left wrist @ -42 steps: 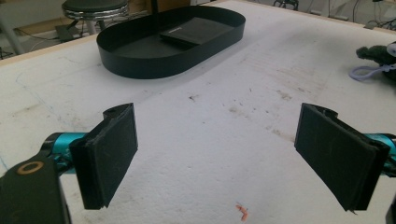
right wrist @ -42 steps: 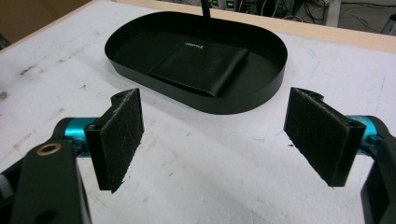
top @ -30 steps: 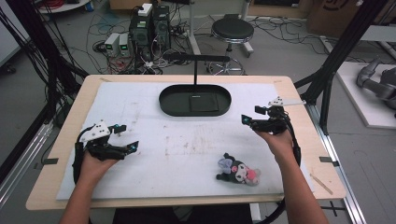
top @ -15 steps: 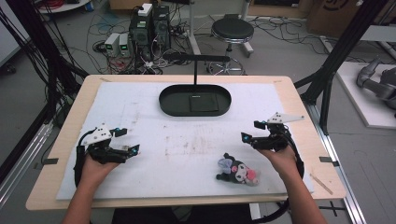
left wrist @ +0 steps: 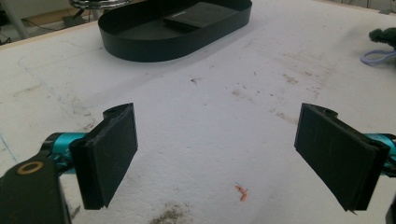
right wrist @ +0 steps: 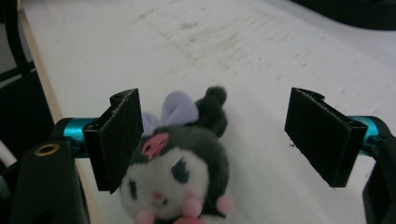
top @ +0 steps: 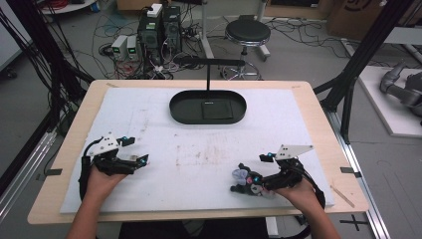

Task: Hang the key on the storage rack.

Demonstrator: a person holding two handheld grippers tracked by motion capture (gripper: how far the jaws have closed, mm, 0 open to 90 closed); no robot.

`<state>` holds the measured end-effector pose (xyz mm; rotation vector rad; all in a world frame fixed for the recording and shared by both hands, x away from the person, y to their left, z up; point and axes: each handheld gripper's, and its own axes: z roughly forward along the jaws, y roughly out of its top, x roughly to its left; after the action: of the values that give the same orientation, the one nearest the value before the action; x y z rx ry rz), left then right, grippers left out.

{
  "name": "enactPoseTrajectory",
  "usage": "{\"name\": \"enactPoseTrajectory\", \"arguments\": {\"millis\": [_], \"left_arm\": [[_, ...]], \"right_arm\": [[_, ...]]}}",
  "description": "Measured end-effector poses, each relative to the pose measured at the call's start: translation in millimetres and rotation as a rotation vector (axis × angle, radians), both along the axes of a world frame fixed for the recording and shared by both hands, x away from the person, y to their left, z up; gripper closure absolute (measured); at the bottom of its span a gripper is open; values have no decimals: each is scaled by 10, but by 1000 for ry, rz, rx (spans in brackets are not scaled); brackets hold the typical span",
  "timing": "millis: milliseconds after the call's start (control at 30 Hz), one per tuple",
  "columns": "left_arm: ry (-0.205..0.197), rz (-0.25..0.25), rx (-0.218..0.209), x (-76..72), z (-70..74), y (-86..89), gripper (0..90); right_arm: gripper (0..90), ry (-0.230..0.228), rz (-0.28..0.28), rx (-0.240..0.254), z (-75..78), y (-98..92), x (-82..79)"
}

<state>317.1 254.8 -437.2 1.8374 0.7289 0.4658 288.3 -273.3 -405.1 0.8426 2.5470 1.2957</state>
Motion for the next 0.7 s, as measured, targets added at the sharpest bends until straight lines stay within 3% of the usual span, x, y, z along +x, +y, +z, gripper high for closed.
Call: {"name": "enactPoseTrajectory", "arguments": {"millis": [167, 333, 433, 533, 600, 700], "left_arm": [[-1, -2, 10, -9, -6, -1, 133], [-7, -9, 24, -22, -10, -8, 133], [-9, -10, 29, -26, -12, -12, 133], [-10, -11, 35, -26, -14, -9, 133], [-11, -10, 35, -27, -14, -6, 133], [-12, -8, 34, -26, -11, 7, 134]], "right_arm": [[195, 15, 36, -50, -102, 30, -57], [195, 47, 73, -66, -202, 89, -90], [195, 69, 109, -139, -279, 178, -117], [252, 35, 112, -228, -348, 243, -139], [301, 28, 108, -233, -339, 231, -135], [335, 53, 94, -215, -296, 199, -91]]}}
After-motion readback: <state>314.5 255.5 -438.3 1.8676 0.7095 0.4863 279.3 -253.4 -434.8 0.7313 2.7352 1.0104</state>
